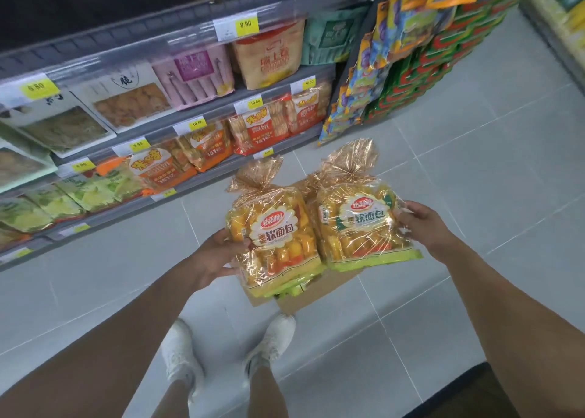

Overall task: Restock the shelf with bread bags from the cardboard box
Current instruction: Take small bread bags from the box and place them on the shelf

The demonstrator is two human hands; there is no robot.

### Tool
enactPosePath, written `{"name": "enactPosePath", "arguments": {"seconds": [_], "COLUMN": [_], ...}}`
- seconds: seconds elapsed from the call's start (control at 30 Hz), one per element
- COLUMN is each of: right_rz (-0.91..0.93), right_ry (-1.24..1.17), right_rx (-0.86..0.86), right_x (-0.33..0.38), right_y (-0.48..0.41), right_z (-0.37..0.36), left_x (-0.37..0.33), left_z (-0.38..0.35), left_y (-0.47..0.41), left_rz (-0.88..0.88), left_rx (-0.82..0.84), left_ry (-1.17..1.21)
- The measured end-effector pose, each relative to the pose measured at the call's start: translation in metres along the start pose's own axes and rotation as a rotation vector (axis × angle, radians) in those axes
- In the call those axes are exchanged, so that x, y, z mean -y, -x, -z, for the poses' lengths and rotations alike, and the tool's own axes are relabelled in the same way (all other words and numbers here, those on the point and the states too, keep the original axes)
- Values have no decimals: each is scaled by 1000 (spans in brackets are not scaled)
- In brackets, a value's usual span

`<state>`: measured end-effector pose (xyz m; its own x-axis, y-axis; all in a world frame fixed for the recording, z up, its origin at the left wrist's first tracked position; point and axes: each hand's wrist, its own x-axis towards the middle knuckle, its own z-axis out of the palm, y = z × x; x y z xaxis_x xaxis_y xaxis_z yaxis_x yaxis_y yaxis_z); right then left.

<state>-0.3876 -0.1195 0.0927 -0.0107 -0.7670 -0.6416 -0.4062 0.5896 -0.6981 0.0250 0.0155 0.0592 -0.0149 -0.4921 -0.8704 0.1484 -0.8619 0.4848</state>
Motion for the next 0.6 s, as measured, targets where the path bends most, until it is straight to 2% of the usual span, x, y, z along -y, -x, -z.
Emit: {"name": "enactPosePath", "arguments": {"seconds": [0.27,0.6], "right_rz": [138,266], "right_ry": [-78,-135], "right_rx": [-83,-233], "right_x": [61,174], "right_y": [70,179], "right_z": [-39,-138], "left_x": [-51,-98], "left_z": [58,186], "left_y": [76,203], "left_rz": [-105,-333], "left_rx": [7,-57], "left_ry": [-35,-67]}}
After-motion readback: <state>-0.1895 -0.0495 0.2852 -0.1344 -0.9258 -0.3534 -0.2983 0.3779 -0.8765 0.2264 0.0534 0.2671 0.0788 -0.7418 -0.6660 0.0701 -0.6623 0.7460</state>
